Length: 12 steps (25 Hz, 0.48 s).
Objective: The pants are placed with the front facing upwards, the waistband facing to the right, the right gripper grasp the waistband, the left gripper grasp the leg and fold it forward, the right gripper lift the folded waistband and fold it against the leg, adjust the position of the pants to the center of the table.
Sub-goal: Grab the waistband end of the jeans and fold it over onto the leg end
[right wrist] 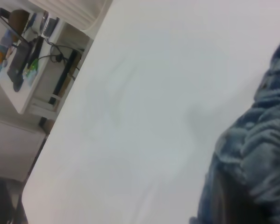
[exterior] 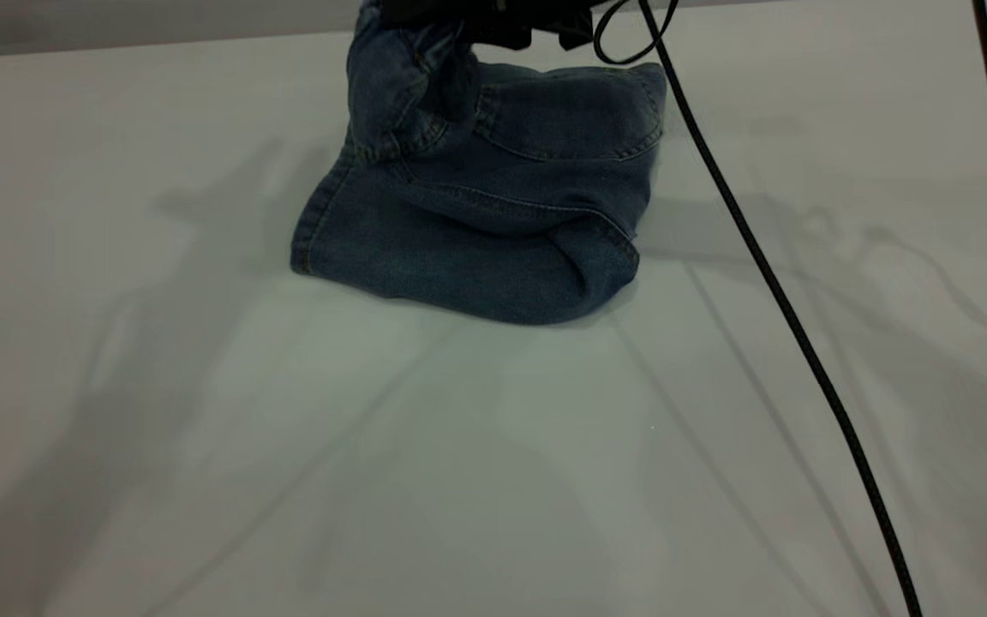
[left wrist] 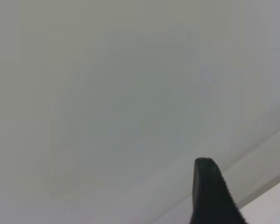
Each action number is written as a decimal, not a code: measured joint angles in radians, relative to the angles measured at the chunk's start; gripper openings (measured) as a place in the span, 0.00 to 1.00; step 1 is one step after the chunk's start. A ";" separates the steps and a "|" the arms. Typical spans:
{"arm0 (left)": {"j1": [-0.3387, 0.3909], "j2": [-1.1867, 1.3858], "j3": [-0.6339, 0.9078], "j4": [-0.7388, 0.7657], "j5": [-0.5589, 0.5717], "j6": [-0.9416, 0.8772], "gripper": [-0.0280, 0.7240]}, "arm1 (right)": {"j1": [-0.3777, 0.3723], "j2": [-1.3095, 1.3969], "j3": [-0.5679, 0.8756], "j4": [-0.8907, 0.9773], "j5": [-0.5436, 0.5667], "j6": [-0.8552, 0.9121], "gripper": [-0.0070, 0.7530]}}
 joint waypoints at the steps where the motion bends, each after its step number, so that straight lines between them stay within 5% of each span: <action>1: 0.000 0.000 0.000 0.000 -0.005 0.000 0.48 | 0.000 0.002 0.000 0.000 0.005 0.000 0.20; 7: 0.000 0.000 0.000 0.000 -0.002 0.000 0.48 | 0.001 -0.001 0.001 0.000 0.050 0.000 0.58; 12: 0.000 0.000 0.000 0.000 -0.002 0.001 0.48 | -0.001 -0.011 0.001 -0.004 0.150 0.015 0.71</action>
